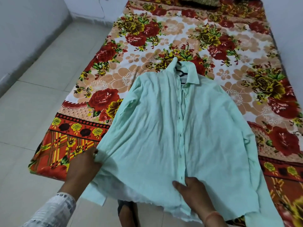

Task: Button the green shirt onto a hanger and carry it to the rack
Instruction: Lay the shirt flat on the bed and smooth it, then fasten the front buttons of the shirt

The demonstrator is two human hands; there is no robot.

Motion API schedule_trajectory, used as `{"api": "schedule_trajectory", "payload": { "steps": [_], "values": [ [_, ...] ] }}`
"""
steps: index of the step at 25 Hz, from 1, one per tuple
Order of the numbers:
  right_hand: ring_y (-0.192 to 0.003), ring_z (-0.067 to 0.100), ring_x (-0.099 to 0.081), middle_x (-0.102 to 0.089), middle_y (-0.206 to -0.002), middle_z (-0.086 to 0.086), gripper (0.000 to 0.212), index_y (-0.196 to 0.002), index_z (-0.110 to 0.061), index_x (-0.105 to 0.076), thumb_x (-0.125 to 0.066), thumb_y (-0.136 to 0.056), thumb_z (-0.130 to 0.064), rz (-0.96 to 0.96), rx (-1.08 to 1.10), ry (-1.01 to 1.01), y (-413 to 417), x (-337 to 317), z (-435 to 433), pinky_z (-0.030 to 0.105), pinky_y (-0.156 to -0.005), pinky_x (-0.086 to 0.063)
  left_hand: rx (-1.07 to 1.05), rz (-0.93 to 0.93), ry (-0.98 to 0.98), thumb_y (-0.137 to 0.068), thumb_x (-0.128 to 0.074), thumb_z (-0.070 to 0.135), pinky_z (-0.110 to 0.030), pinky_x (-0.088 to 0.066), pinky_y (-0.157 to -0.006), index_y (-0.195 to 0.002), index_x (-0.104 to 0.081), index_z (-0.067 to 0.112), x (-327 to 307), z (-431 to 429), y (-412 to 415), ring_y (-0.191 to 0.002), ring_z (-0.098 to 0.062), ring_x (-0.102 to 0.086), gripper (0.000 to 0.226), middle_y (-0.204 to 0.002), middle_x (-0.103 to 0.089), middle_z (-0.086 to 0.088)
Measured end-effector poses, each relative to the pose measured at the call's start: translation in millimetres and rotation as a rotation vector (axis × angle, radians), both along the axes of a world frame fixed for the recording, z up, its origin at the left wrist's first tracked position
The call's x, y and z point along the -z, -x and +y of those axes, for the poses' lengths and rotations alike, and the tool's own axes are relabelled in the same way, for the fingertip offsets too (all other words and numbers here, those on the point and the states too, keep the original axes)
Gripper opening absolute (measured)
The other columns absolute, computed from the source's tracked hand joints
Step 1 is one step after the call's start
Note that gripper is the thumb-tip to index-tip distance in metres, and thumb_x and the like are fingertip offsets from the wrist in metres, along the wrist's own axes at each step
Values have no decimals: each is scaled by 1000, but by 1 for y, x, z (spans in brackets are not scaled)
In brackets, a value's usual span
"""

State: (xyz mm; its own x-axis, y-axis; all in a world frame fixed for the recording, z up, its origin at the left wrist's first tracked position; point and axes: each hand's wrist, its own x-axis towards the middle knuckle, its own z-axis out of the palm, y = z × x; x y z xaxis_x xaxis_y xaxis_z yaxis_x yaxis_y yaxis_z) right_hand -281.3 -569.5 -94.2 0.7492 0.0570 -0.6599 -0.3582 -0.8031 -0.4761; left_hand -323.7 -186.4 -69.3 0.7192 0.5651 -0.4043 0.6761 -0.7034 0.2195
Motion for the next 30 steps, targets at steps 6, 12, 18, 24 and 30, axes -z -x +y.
{"api": "schedule_trajectory", "payload": {
  "steps": [6, 12, 18, 24, 30],
  "values": [
    [-93, 21, -72, -68, -84, -3, 65, -65, -24, -46, -44, -82, -87, -42, -180, 273, -30, -31, 6, 35, -79, -55, 30, -246, 1, -84, -85, 29, -43, -56, -83, -139, -66, 19, -36, -27, -45, -109, -36, -71, 59, -127, -72, -12],
    [-115, 16, -67, -67, -113, -8, 45, -90, -31, -58, -66, -76, -74, 70, -160, 243, -85, -26, 28, 31, -97, -53, -48, -415, 77, -84, -89, 32, -41, -56, -83, -132, -72, 17, -31, -25, -174, -105, -36, -74, 53, -123, -78, -12],
    [-114, 15, -70, -76, -116, 2, 75, -110, -29, -78, -64, -71, -92, 235, 133, 14, -71, 22, 9, 33, -108, -51, -161, -366, 72, -86, -64, 20, -48, -59, -85, -122, -82, 20, -10, 50, -249, -102, -45, -75, 41, -114, -81, -20],
    [-123, 17, -64, -68, -130, -1, 60, -109, -26, -71, -66, -78, -77, 208, -287, 160, -140, -24, 15, 34, -101, -48, 59, -217, 1, -74, -72, 16, -59, -54, -95, -132, -73, 19, -20, 63, -294, -115, -50, -63, 58, -126, -67, -24],
    [-69, 24, -67, -65, -61, 1, 46, -62, -16, -59, -74, -90, -48, -467, 140, 189, -342, -48, 77, 30, -66, -41, 600, -520, 116, -66, -60, 14, -45, -49, -87, -125, -75, 17, -16, -38, -362, -98, -37, -67, 61, -109, -73, -8]
  ]
}}
